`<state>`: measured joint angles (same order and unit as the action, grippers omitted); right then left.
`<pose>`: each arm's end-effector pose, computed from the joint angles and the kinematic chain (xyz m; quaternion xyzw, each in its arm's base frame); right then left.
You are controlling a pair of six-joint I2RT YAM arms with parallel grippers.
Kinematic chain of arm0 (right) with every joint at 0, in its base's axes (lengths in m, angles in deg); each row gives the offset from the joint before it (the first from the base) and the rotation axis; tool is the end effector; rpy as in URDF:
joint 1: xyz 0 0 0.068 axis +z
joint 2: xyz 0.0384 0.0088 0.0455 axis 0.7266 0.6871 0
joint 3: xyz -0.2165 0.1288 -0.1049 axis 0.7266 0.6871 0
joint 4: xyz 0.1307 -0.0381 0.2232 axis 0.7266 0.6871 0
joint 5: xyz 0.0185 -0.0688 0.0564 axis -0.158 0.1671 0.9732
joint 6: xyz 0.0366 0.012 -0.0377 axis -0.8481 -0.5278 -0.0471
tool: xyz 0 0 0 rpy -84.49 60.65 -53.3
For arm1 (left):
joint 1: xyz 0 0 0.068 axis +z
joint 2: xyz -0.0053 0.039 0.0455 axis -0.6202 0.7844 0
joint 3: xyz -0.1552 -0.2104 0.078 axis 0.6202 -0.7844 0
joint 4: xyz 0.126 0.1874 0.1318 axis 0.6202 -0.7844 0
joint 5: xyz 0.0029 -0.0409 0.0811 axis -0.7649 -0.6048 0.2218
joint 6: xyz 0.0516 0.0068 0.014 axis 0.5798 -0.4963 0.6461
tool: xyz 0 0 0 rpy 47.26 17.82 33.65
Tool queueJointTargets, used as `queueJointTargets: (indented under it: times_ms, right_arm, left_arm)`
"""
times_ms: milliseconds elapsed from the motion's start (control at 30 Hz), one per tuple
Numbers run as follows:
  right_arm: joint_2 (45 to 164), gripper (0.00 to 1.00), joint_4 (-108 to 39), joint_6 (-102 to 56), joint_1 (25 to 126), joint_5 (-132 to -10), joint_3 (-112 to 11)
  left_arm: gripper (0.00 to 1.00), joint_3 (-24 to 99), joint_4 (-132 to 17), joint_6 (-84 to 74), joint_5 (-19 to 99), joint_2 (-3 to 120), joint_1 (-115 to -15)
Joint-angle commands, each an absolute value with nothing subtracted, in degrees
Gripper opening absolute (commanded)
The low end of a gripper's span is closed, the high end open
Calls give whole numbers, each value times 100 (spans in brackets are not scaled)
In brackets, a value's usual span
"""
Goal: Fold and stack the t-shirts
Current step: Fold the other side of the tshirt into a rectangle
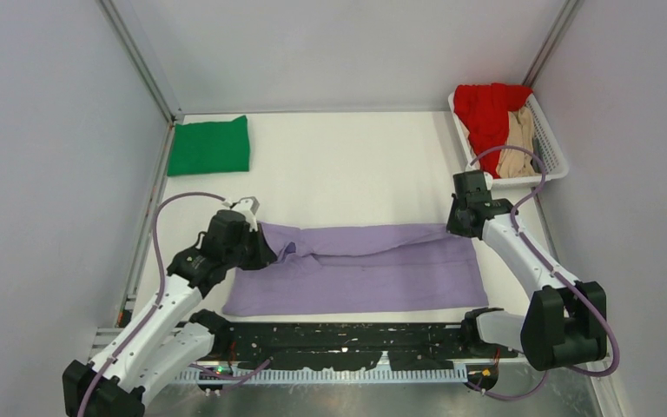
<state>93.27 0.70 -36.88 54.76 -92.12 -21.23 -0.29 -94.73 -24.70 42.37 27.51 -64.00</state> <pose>0.2317 0.0246 0.2250 0.1361 0.9484 -0.0482 0.2824 0.1434 -0.0731 0.2377 -0.0262 0.9236 -0.2248 0.3096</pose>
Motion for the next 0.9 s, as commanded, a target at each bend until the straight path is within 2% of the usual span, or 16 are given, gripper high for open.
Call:
queueJointTargets:
  times_ms: [0,67,133,200,233,333,367,400,467,567,667,867]
  right_arm:
    - [9133,12,144,-3790,5510,-9278,-1929]
    - [9105,19,235,-4047,5512,-9382,-1805]
    - [9048,25,410,-4295,5513,-9521,-1706]
    - [8953,37,684,-4510,5509,-9672,-1661]
    - [8894,53,896,-4578,5510,-9816,-1655]
    - [8536,75,1148,-4703,5505,-10158,-1734]
    - [8444,95,1221,-4691,5497,-10333,-1864]
    - [8411,100,1255,-4681,5501,-10412,-1946]
    - [8337,96,1237,-4624,5503,-10450,-2169]
    - [8150,96,585,-4330,5504,-9780,-2190]
    - [8007,95,-185,-4112,5501,-8476,-1965]
    - [8144,96,-1366,-4081,5499,-7159,-1399]
  left_arm:
    - [6,-420,-9773,-3022,3992,2598,-6443]
    - [22,-575,-10173,-3248,3922,2473,-6480]
    - [31,-827,-10275,-3474,3632,2232,-6520]
    - [45,-980,-10455,-3666,3364,1970,-6554]
    - [50,-975,-10605,-3692,3308,1812,-6565]
    - [73,-754,-10825,-3622,3312,1363,-6567]
    - [84,-599,-10742,-3573,3366,1239,-6562]
    - [88,-519,-10648,-3493,3430,1182,-6566]
    - [99,-251,-10176,-3270,3547,1191,-6567]
    - [100,-22,-9136,-3160,3844,1578,-6567]
    - [100,219,-8435,-3168,3544,2485,-6567]
    - [99,860,-8139,-3067,2899,4820,-6567]
